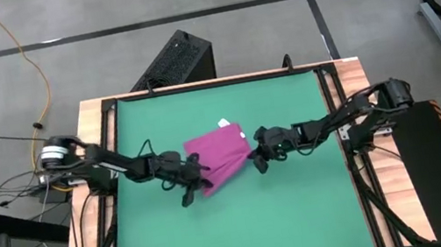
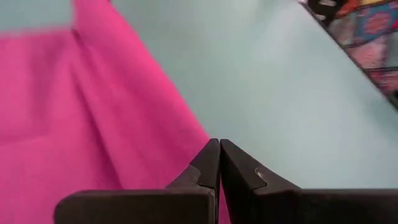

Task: Roll towel into tight, uniform cylinder
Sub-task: Roll the pink towel

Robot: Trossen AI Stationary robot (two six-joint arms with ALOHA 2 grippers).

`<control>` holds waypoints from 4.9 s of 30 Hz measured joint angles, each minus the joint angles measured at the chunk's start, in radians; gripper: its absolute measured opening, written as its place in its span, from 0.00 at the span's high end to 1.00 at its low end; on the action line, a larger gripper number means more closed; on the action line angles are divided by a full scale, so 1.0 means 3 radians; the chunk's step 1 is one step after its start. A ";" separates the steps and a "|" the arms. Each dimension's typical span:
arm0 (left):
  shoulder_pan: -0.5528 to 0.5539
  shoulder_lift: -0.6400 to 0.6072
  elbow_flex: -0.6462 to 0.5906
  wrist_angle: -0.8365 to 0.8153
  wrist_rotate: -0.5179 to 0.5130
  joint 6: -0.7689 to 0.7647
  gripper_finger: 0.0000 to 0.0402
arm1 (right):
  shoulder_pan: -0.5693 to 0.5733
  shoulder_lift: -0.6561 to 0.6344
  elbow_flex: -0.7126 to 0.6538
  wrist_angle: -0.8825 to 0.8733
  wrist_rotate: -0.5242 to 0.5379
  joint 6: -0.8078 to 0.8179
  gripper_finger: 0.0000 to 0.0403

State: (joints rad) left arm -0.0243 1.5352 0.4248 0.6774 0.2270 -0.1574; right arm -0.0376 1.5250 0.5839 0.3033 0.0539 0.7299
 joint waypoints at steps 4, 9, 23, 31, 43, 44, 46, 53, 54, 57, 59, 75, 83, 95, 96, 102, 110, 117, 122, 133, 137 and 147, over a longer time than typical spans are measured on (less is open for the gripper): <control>0.0015 -0.0356 0.0000 -0.0490 -0.0777 0.0472 1.00 | -0.0040 0.0003 0.0232 -0.0490 -0.0042 0.0022 0.95; 0.0156 -0.0406 0.0000 -0.0607 -0.0922 0.0920 1.00 | -0.0090 0.0002 0.0422 -0.0811 -0.0099 0.0009 0.95; 0.0260 0.0312 0.0003 -0.0147 -0.0442 0.1010 1.00 | -0.0237 0.0002 0.0662 -0.1346 -0.0363 0.0070 0.95; 0.0251 0.0342 0.0001 -0.0125 -0.0225 0.0948 1.00 | -0.0461 0.0002 0.0662 -0.1424 -0.0484 0.0110 0.95; 0.0250 0.0342 0.0001 -0.0100 -0.0153 0.0973 1.00 | -0.0752 0.0002 0.0662 -0.1325 -0.0689 0.0070 0.95; 0.0247 0.0342 0.0001 -0.0092 -0.0141 0.0974 1.00 | -0.0767 0.0002 0.0662 -0.1298 -0.0697 0.0069 0.95; 0.0247 0.0342 0.0001 -0.0089 -0.0134 0.0973 1.00 | -0.0794 0.0002 0.0662 -0.1266 -0.0702 0.0054 0.95; 0.0232 0.0342 0.0005 -0.0093 -0.0081 0.0945 1.00 | -0.0869 0.0002 0.0662 -0.1262 -0.0801 0.0019 0.95; 0.0223 0.0343 0.0012 -0.0097 -0.0078 0.0943 1.00 | -0.0870 0.0002 0.0662 -0.1263 -0.0802 0.0019 0.95; 0.0165 0.0344 0.0062 -0.0096 -0.0093 0.0944 1.00 | -0.0875 0.0002 0.0662 -0.1277 -0.0849 -0.0013 0.95; 0.0095 0.0324 0.0085 -0.0088 -0.0215 0.0957 1.00 | -0.0858 0.0002 0.0662 -0.1306 -0.0858 -0.0033 0.95; 0.0653 0.0561 0.0314 0.0420 -0.0300 0.1964 1.00 | -0.0557 0.0002 0.0662 -0.1383 -0.0821 -0.0078 0.95; 0.0664 0.1123 0.0719 0.0249 -0.0246 0.2016 1.00 | -0.0338 0.0002 0.0662 -0.1391 -0.0778 0.0027 0.95; 0.0516 0.1367 0.0861 -0.0138 0.0083 0.1573 1.00 | 0.0022 0.0002 0.0662 -0.1448 -0.0570 0.0384 0.95; 0.0478 0.1364 0.0865 -0.0174 0.0086 0.1511 1.00 | 0.0018 0.0002 0.0662 -0.1457 -0.0550 0.0388 0.95; 0.0232 0.1361 0.0866 -0.0313 0.0087 0.1248 1.00 | -0.0147 0.0002 0.0662 -0.1480 -0.0594 0.0396 0.95; 0.0050 0.1368 0.0857 -0.0250 -0.0088 0.1280 1.00 | -0.0496 0.0002 0.0662 -0.1589 -0.0762 0.0214 0.95; 0.0044 0.1372 0.0857 -0.0234 -0.0308 0.1476 1.00 | -0.0441 0.0002 0.0662 -0.1470 -0.0898 0.0107 0.95; 0.0048 0.1380 0.0962 -0.0272 -0.0335 0.1508 1.00 | -0.0345 0.0002 0.0662 -0.1537 -0.1064 0.0117 0.95; 0.0047 0.1388 0.1161 -0.0461 -0.0370 0.1507 1.00 | -0.0449 0.0002 0.0662 -0.1928 -0.1744 0.0155 0.95; 0.0044 0.1388 0.1177 -0.0459 -0.0368 0.1579 1.00 | -0.0585 0.0002 0.0662 -0.1922 -0.1995 0.0105 0.95; 0.0038 0.1384 0.1179 -0.0431 -0.0431 0.1707 1.00 | -0.0751 0.0369 0.0683 -0.1814 -0.2689 0.0155 0.95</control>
State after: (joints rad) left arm -0.0130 1.9503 0.7784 0.5480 0.0978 0.3546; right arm -0.2630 1.6357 0.7888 -0.2409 -0.7526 0.7764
